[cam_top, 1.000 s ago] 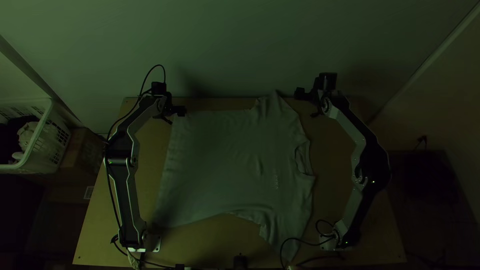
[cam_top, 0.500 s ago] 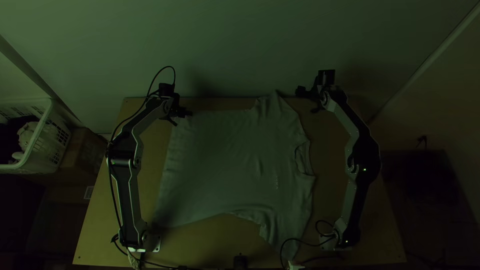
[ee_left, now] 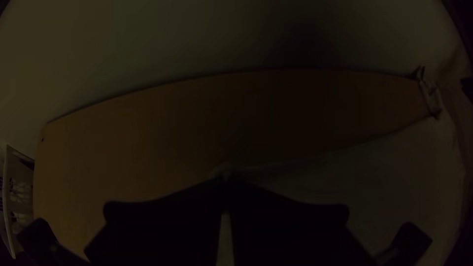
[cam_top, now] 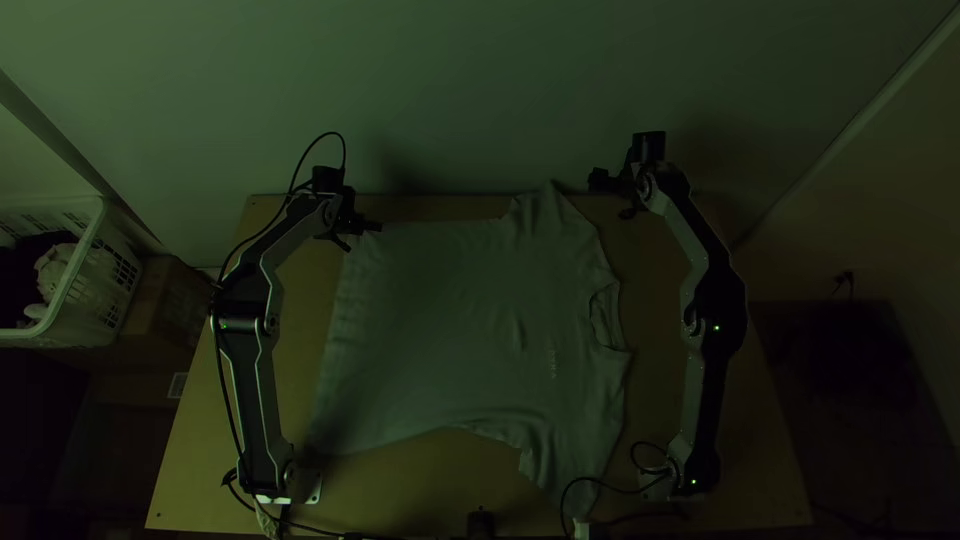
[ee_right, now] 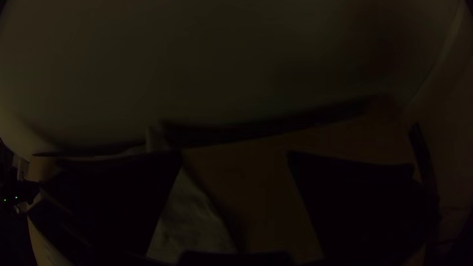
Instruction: Fold the t-shirt
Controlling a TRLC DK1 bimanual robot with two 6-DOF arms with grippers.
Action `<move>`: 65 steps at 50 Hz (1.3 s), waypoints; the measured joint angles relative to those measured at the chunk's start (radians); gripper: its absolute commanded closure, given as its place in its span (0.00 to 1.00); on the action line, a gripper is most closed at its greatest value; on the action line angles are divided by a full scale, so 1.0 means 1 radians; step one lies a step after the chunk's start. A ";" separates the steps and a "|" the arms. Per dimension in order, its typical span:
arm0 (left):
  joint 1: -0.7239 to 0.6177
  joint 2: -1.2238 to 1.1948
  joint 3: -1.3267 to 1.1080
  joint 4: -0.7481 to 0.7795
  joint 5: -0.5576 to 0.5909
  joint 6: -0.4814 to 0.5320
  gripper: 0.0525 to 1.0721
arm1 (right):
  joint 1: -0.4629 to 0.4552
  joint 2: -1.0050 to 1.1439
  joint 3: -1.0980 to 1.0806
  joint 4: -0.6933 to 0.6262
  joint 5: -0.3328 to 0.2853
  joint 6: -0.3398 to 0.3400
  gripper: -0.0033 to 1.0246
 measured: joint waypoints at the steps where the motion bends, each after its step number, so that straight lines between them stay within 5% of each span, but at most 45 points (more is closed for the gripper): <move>1: 0.002 -0.001 -0.001 0.000 0.000 0.000 0.97 | 0.000 0.013 0.021 -0.023 0.000 0.003 0.04; 31: 0.010 -0.018 -0.017 -0.008 0.005 -0.011 0.97 | 0.054 0.112 0.102 -0.189 0.000 0.034 0.18; 37: 0.011 -0.023 -0.021 -0.009 0.005 -0.012 0.97 | 0.060 0.123 0.105 -0.201 0.000 0.043 0.37; 44: 0.016 -0.031 -0.029 -0.017 0.008 -0.012 0.97 | 0.061 0.138 0.108 -0.207 0.000 0.044 0.39; 50: 0.019 -0.031 -0.029 -0.019 0.011 -0.012 0.97 | 0.061 0.150 0.108 -0.225 0.000 0.051 0.54; 62: 0.020 -0.031 -0.029 -0.019 0.012 -0.012 0.97 | 0.078 0.164 0.110 -0.237 0.000 0.058 0.54; 65: 0.020 -0.031 -0.029 -0.019 0.012 -0.012 0.97 | 0.086 0.169 0.110 -0.237 0.000 0.058 0.61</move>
